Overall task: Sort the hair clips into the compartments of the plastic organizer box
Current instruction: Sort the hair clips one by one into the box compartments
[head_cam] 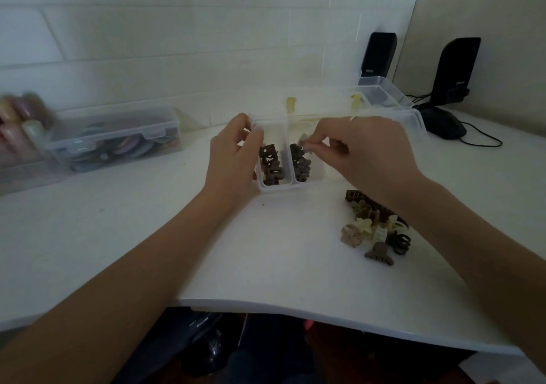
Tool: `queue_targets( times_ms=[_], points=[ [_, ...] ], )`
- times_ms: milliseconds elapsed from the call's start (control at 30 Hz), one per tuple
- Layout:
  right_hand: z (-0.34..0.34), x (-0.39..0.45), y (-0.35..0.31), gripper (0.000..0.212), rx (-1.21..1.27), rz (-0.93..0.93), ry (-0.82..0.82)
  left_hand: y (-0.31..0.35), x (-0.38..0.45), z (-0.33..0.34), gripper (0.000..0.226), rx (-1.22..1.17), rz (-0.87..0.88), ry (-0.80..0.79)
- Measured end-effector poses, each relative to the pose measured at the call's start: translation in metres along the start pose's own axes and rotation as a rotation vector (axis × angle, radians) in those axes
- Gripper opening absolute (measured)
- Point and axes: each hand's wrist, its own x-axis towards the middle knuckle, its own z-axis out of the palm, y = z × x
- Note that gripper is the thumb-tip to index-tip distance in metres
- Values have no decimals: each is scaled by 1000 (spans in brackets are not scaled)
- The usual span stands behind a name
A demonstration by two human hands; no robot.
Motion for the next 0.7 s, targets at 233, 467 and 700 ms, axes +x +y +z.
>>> queue_targets(
  times_ms=[233, 467, 700],
  points=[
    [4, 4, -7, 20, -22, 83, -210, -3, 0, 1, 36, 1, -2, 2],
    [4, 3, 1, 22, 216, 146, -188, -4, 1, 1, 37, 2, -7, 3],
    [-19, 6, 15, 24, 646, 79, -402, -10, 6, 0, 25, -14, -125, 23]
  ],
)
